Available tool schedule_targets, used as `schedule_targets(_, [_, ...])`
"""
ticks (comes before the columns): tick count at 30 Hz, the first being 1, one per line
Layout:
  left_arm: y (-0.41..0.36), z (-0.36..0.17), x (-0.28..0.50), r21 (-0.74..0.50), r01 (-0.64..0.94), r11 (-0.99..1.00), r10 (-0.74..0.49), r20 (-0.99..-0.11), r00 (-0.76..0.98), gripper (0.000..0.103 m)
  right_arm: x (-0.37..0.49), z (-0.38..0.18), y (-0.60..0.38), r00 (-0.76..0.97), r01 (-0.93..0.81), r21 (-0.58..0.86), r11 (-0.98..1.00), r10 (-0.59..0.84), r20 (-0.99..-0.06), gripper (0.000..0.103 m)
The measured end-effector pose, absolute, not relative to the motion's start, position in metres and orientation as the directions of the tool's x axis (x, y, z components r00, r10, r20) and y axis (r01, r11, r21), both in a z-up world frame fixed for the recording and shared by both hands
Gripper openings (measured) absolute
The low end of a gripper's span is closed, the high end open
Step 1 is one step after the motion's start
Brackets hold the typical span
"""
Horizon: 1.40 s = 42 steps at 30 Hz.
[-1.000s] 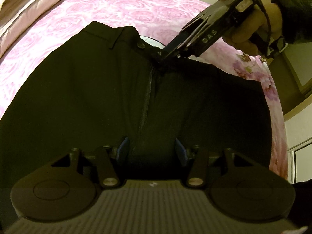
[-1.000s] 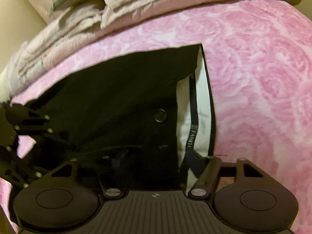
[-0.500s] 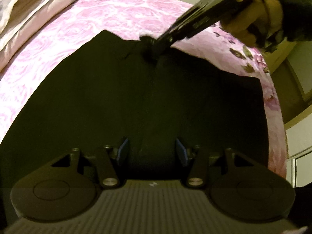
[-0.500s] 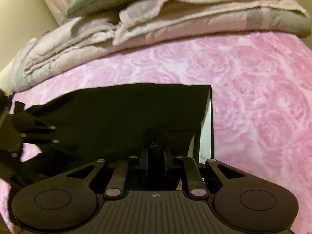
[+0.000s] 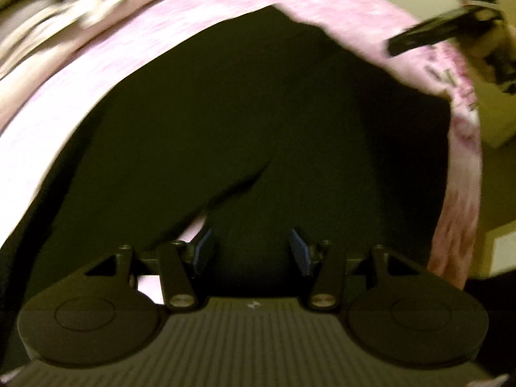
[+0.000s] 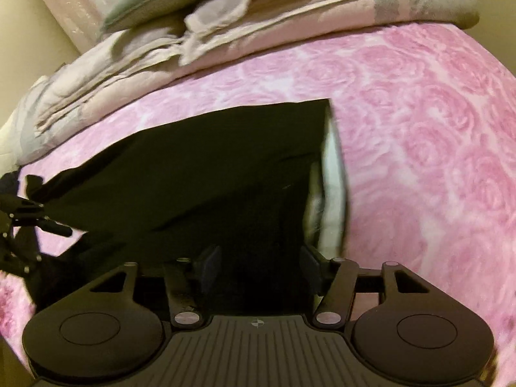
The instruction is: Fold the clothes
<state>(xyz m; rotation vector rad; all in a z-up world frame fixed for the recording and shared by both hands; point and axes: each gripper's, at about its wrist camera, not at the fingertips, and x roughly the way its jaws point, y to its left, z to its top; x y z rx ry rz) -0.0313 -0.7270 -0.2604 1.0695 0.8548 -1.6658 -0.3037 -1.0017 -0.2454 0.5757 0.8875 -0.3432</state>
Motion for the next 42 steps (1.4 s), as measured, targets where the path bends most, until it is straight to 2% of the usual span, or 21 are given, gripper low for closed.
schedule_targets(7, [-0.597, -0.238, 0.066, 0.159, 0.955, -0.250, -0.286, -0.955, 0.084, 0.055, -0.243, -0.230, -0.887, 0.612, 0.351, 0.363, 0.863, 0.082, -0.787, 0.059])
schedule_targets(12, [-0.531, -0.245, 0.146, 0.258, 0.918, -0.302, -0.303, -0.939, 0.164, 0.055, -0.185, -0.230, -0.775, 0.598, 0.221, 0.365, 0.904, 0.170, -0.783, 0.059])
schedule_targets(16, [-0.508, -0.269, 0.204, 0.355, 0.827, -0.436, -0.345, -0.914, 0.211, 0.055, -0.148, -0.246, -0.690, 0.550, 0.193, 0.323, 0.927, 0.171, -0.817, 0.059])
schedule_targets(21, [-0.502, -0.307, 0.269, 0.449, 0.674, -0.586, -0.368, -0.889, 0.272, 0.055, -0.122, -0.273, -0.628, 0.444, 0.267, 0.238, 0.934, 0.100, -0.890, 0.059])
schedule_targets(22, [-0.503, -0.312, 0.277, 0.444, 0.659, -0.607, -0.370, -0.892, 0.260, 0.055, -0.120, -0.276, -0.621, 0.425, 0.281, 0.219, 0.934, 0.083, -0.901, 0.072])
schedule_targets(23, [-0.505, -0.317, 0.285, 0.439, 0.643, -0.627, -0.372, -0.895, 0.248, 0.055, -0.119, -0.279, -0.615, 0.408, 0.292, 0.194, 0.937, 0.062, -0.911, 0.094])
schedule_targets(24, [-0.506, -0.322, 0.294, 0.434, 0.627, -0.647, -0.373, -0.897, 0.235, 0.055, -0.120, -0.281, -0.611, 0.394, 0.297, 0.170, 0.940, 0.042, -0.918, 0.098])
schedule_targets(28, [-0.510, -0.330, 0.306, 0.399, 0.612, -0.683, -0.377, -0.910, 0.172, 0.055, -0.129, -0.285, -0.595, 0.345, 0.273, 0.055, 0.960, -0.044, -0.938, 0.098])
schedule_targets(29, [-0.507, -0.328, 0.306, 0.398, 0.622, -0.675, -0.380, -0.909, 0.170, 0.053, -0.132, -0.286, -0.592, 0.336, 0.270, 0.024, 0.963, -0.071, -0.939, 0.098])
schedule_targets(32, [-0.497, -0.323, 0.307, 0.394, 0.645, -0.654, -0.384, -0.908, 0.166, 0.035, -0.143, -0.289, -0.592, 0.324, 0.299, -0.026, 0.954, -0.127, -0.938, 0.098])
schedule_targets(34, [-0.484, -0.324, 0.305, 0.383, 0.637, -0.669, -0.363, -0.916, 0.169, 0.005, -0.149, -0.291, -0.595, 0.317, 0.340, -0.029, 0.940, -0.144, -0.937, 0.098])
schedule_targets(36, [-0.475, -0.319, 0.301, 0.363, 0.631, -0.686, -0.348, -0.925, 0.154, 0.001, -0.153, -0.292, -0.596, 0.319, 0.348, -0.017, 0.937, -0.136, -0.938, 0.098])
schedule_targets(38, [-0.471, -0.310, 0.296, 0.348, 0.630, -0.695, -0.342, -0.930, 0.136, 0.003, -0.149, -0.290, -0.594, 0.335, 0.311, -0.010, 0.950, -0.120, -0.934, 0.098])
schedule_targets(39, [-0.470, -0.304, 0.295, 0.347, 0.631, -0.694, -0.350, -0.928, 0.126, 0.007, -0.147, -0.289, -0.592, 0.343, 0.292, -0.007, 0.956, -0.112, -0.932, 0.098])
schedule_targets(41, [-0.468, -0.298, 0.292, 0.359, 0.617, -0.700, -0.367, -0.923, 0.119, 0.026, -0.142, -0.289, -0.589, 0.354, 0.251, -0.006, 0.968, -0.097, -0.930, 0.098])
schedule_targets(42, [-0.467, -0.298, 0.289, 0.354, 0.605, -0.713, -0.367, -0.924, 0.108, 0.043, -0.139, -0.292, -0.586, 0.348, 0.223, -0.017, 0.975, -0.096, -0.933, 0.098])
